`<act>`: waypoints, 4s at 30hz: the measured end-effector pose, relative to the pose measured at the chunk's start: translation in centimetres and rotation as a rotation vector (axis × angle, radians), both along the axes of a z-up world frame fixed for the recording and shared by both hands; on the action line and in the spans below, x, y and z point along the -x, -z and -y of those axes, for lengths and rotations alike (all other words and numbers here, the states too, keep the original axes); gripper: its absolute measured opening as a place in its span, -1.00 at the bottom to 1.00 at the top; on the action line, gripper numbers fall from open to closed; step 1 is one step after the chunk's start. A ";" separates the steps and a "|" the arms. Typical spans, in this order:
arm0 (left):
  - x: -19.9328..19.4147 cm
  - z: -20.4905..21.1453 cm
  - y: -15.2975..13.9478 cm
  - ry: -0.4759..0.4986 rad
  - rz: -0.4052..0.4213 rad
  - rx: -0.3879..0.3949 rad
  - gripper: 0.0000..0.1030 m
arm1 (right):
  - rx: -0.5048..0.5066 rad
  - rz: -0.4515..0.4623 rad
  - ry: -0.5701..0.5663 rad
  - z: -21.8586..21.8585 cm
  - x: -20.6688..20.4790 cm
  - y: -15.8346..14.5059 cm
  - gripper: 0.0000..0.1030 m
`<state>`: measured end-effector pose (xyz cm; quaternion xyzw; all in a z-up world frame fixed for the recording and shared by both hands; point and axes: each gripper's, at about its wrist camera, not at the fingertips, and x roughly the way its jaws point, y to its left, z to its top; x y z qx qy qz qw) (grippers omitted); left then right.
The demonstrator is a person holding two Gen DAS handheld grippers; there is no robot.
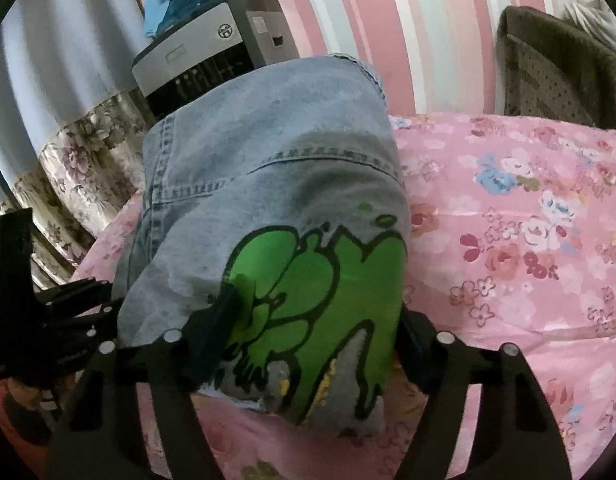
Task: Fold large clothes
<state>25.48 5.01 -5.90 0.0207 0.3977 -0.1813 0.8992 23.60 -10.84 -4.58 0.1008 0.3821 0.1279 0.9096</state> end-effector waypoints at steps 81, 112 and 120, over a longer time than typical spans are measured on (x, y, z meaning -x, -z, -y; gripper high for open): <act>22.1 8.9 -10.4 -0.313 0.156 -0.180 0.94 | 0.309 0.156 0.353 7.8 24.5 -11.1 0.95; 21.8 8.9 -10.2 -0.330 0.145 -0.161 0.94 | 0.321 0.142 0.383 8.7 24.1 -10.7 0.95; 21.7 8.9 -10.0 -0.333 0.138 -0.156 0.94 | 0.323 0.140 0.390 8.4 24.2 -10.5 0.95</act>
